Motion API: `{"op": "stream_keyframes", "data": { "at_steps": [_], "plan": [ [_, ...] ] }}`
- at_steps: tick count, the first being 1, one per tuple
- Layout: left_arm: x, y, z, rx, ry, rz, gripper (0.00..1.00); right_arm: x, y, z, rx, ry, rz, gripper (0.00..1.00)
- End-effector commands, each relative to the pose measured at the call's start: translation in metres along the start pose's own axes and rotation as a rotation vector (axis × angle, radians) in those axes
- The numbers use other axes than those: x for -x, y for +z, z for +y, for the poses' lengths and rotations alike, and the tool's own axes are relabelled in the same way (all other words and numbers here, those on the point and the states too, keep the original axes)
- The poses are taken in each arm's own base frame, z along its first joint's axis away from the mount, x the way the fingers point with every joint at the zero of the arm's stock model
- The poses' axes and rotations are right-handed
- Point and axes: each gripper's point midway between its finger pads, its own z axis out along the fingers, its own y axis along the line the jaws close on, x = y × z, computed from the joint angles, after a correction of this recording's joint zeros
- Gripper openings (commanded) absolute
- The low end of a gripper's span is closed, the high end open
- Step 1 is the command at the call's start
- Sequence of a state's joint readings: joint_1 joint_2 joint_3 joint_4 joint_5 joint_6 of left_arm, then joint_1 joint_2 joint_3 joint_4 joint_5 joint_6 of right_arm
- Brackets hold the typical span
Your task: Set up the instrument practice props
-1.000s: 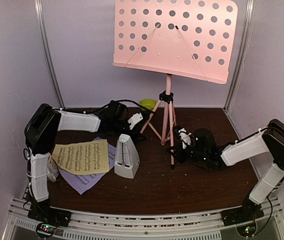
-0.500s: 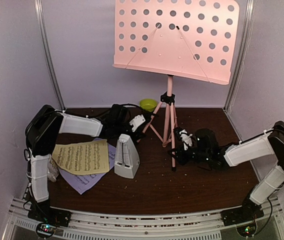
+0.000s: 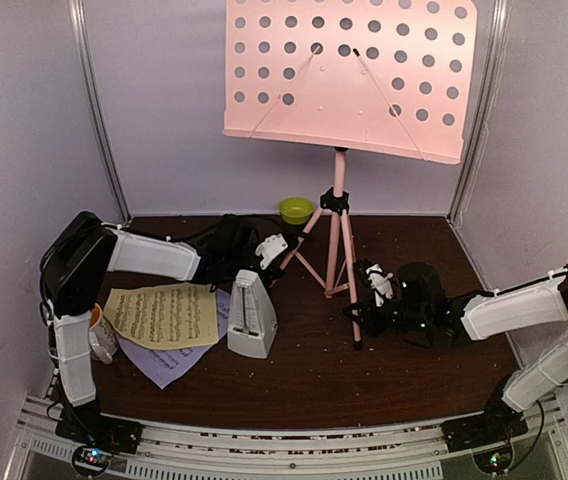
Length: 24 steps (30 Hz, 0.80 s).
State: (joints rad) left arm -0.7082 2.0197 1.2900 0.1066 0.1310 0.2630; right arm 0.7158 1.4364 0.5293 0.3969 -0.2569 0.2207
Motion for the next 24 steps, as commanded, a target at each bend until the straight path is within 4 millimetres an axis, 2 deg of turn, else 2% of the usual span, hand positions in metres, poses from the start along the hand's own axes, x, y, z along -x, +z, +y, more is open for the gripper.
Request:
{"op": "stream_keyframes", "data": {
  "at_steps": [1, 8, 12, 17, 20, 23, 24],
  "plan": [
    [-0.056, -0.02, 0.064, 0.224, -0.118, 0.162, 0.0, -0.04, -0.016, -0.02, -0.107, 0.176, 0.109, 0.0],
    [-0.08, -0.032, 0.09, 0.294, -0.177, 0.209, 0.0, -0.064, -0.034, -0.041, -0.206, 0.215, 0.162, 0.0],
    [-0.085, -0.036, 0.104, 0.326, -0.19, 0.223, 0.0, -0.077, -0.042, -0.057, -0.256, 0.25, 0.183, 0.0],
    [-0.084, -0.043, 0.118, 0.382, -0.194, 0.233, 0.0, -0.082, -0.041, -0.062, -0.28, 0.274, 0.193, 0.0],
    [-0.071, -0.04, 0.117, 0.35, -0.202, 0.19, 0.0, -0.08, -0.032, -0.062, -0.266, 0.265, 0.186, 0.0],
    [-0.051, -0.03, 0.112, 0.294, -0.207, 0.129, 0.0, -0.062, -0.013, -0.064, -0.261, 0.242, 0.158, 0.0],
    [-0.04, -0.025, 0.111, 0.27, -0.207, 0.105, 0.0, -0.048, -0.005, -0.063, -0.254, 0.236, 0.13, 0.0]
  ]
}}
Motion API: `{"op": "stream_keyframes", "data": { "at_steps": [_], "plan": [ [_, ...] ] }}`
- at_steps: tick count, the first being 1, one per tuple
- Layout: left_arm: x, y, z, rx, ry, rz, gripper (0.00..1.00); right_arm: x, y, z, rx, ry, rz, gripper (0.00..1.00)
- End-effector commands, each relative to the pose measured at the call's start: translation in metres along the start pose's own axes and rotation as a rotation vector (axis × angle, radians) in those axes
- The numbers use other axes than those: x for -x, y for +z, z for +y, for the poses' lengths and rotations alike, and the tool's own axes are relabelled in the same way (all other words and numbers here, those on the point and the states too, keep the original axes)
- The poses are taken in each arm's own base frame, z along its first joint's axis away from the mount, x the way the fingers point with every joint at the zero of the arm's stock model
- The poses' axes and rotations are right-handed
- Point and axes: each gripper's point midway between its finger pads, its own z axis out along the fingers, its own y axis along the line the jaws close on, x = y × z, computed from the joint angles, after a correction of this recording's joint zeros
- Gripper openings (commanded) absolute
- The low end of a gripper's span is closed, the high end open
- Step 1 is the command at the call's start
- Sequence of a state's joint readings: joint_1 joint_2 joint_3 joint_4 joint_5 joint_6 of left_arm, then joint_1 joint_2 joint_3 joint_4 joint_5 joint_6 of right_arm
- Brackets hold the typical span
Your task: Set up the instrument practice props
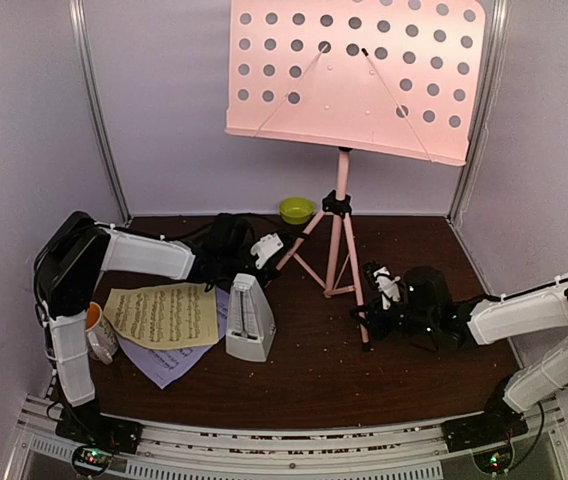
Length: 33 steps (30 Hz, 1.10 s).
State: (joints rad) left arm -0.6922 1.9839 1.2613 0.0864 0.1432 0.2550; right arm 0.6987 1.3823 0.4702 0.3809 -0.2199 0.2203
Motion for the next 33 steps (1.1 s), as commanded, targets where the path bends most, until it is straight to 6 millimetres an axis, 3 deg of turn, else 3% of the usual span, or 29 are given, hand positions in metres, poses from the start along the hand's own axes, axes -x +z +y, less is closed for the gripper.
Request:
{"op": "stream_keyframes", "data": {
  "at_steps": [1, 4, 8, 14, 20, 26, 33],
  "plan": [
    [-0.029, -0.009, 0.106, 0.244, -0.196, 0.086, 0.0, -0.029, 0.016, -0.048, -0.196, 0.22, 0.118, 0.0],
    [-0.024, 0.003, 0.099, 0.199, -0.193, 0.107, 0.0, -0.016, 0.028, -0.048, -0.193, 0.221, 0.096, 0.0],
    [-0.021, 0.005, 0.093, 0.179, -0.19, 0.108, 0.0, -0.011, 0.029, -0.047, -0.189, 0.215, 0.088, 0.0],
    [-0.011, -0.003, 0.081, 0.163, -0.157, 0.079, 0.0, -0.014, 0.024, -0.042, -0.172, 0.194, 0.086, 0.0],
    [-0.003, -0.007, 0.067, 0.156, -0.131, 0.077, 0.02, -0.032, 0.023, -0.049, -0.212, 0.187, 0.13, 0.0],
    [-0.01, -0.014, 0.063, 0.172, -0.16, 0.084, 0.02, -0.021, 0.013, -0.073, -0.333, 0.183, 0.111, 0.06],
    [-0.01, -0.008, 0.051, 0.211, -0.194, 0.06, 0.02, -0.018, 0.019, -0.107, -0.434, 0.206, 0.124, 0.06]
  ]
}}
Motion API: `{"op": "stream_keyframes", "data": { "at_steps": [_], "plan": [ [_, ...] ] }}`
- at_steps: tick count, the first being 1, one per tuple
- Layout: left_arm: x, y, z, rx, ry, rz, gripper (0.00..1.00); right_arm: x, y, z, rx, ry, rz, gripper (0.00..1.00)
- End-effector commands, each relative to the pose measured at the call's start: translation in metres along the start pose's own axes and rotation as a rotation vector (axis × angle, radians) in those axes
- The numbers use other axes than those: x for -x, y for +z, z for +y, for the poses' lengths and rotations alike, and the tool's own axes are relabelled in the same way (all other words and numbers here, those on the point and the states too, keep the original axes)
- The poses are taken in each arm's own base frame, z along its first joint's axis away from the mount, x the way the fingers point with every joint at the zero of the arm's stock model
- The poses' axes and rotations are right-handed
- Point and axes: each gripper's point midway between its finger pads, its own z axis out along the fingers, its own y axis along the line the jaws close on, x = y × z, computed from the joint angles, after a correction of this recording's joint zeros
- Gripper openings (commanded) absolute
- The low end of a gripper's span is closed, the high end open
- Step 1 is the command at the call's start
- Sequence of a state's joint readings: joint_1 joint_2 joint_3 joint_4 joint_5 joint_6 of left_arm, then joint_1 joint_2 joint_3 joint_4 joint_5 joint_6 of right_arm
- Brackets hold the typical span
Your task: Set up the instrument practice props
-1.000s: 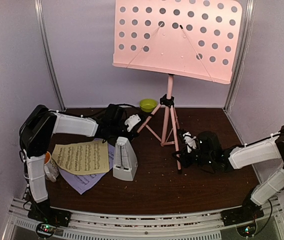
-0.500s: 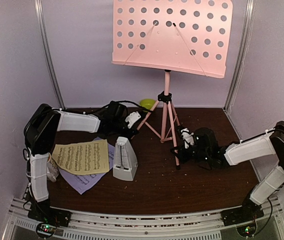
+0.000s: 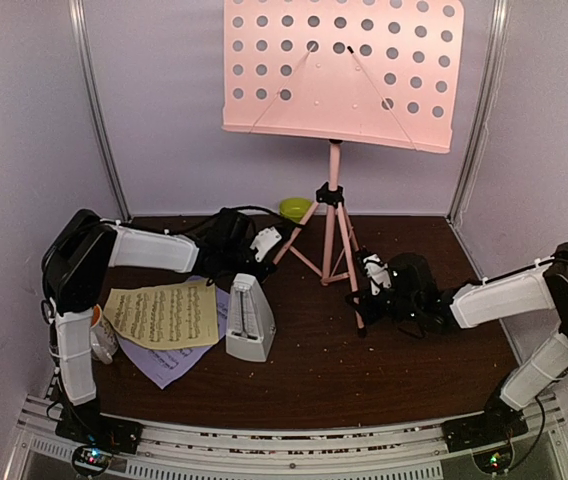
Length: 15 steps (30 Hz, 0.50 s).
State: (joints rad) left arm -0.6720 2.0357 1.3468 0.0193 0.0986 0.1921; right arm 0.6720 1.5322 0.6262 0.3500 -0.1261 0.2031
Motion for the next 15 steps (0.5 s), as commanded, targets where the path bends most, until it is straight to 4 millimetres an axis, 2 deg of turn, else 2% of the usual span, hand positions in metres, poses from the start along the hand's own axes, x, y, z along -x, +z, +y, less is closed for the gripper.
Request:
{"op": "stream_keyframes", "data": {
  "at_steps": [1, 6, 9, 11, 15],
  "plan": [
    [-0.003, -0.016, 0.028, 0.172, -0.117, 0.004, 0.02, -0.043, 0.001, -0.086, -0.322, 0.209, 0.137, 0.06],
    [-0.004, -0.016, 0.021, 0.233, -0.119, -0.009, 0.02, -0.035, 0.007, -0.102, -0.357, 0.219, 0.12, 0.07],
    [0.001, -0.016, 0.017, 0.23, -0.122, -0.027, 0.04, -0.033, 0.009, -0.102, -0.353, 0.208, 0.119, 0.12],
    [0.006, -0.016, 0.011, 0.208, -0.115, -0.04, 0.07, -0.032, 0.01, -0.099, -0.332, 0.202, 0.118, 0.18],
    [0.015, -0.017, 0.004, 0.184, -0.097, -0.037, 0.17, -0.031, 0.009, -0.087, -0.259, 0.189, 0.102, 0.38]
  ]
}}
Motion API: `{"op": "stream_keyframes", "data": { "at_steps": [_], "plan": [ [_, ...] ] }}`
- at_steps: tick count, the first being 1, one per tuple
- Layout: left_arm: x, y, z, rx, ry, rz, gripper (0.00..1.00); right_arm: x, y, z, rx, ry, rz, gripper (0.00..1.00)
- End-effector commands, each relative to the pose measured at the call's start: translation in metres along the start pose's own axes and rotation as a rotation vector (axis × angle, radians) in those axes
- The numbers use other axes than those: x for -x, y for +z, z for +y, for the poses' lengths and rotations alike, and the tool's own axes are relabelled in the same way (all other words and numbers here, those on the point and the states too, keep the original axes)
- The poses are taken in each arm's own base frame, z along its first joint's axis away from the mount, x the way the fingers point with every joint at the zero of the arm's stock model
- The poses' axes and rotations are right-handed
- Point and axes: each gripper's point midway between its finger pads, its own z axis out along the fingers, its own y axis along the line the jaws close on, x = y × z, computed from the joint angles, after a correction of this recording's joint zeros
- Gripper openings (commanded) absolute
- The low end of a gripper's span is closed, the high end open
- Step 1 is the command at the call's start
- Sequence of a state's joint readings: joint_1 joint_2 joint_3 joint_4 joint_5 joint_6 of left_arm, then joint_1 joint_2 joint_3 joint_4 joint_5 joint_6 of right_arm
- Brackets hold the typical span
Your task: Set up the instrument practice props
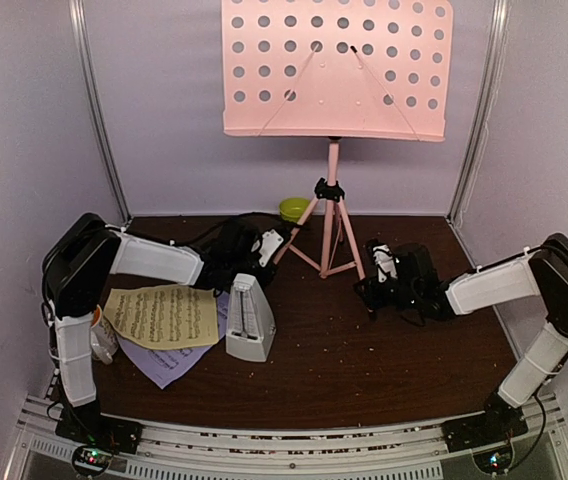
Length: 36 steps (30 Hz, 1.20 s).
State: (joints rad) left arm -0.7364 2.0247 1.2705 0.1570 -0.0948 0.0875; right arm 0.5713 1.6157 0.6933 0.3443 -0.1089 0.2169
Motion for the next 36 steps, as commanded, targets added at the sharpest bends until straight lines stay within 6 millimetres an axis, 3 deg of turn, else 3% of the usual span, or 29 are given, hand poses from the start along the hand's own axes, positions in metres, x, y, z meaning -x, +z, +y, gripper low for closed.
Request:
{"op": "stream_keyframes", "data": {
  "at_steps": [1, 5, 12, 15, 20, 24, 28, 36],
  "plan": [
    [0.015, -0.015, 0.009, 0.028, -0.03, 0.004, 0.21, -0.036, -0.003, -0.04, -0.133, 0.113, 0.095, 0.42],
    [0.024, -0.019, 0.007, 0.002, -0.051, 0.01, 0.37, -0.021, -0.011, -0.024, -0.073, 0.091, 0.05, 0.56],
    [0.045, -0.039, 0.011, -0.003, -0.069, -0.022, 0.59, 0.008, -0.034, -0.02, -0.073, 0.08, -0.023, 0.72],
    [0.053, -0.053, 0.021, 0.037, -0.069, -0.026, 0.75, 0.022, -0.048, -0.018, -0.073, 0.081, -0.062, 0.81],
    [0.052, -0.083, 0.052, 0.127, -0.118, 0.013, 0.81, 0.048, -0.076, -0.012, -0.047, 0.069, -0.148, 0.91],
    [0.042, -0.12, 0.083, 0.181, -0.283, -0.021, 0.87, 0.065, -0.097, -0.007, -0.031, 0.034, -0.227, 1.0],
    [0.03, -0.162, 0.108, 0.271, -0.447, -0.067, 0.93, 0.072, -0.111, -0.011, -0.049, -0.001, -0.295, 1.0],
    [-0.025, -0.221, 0.131, 0.513, -0.751, 0.03, 0.98, 0.072, -0.124, -0.035, -0.157, 0.08, -0.394, 1.0]
  ]
}}
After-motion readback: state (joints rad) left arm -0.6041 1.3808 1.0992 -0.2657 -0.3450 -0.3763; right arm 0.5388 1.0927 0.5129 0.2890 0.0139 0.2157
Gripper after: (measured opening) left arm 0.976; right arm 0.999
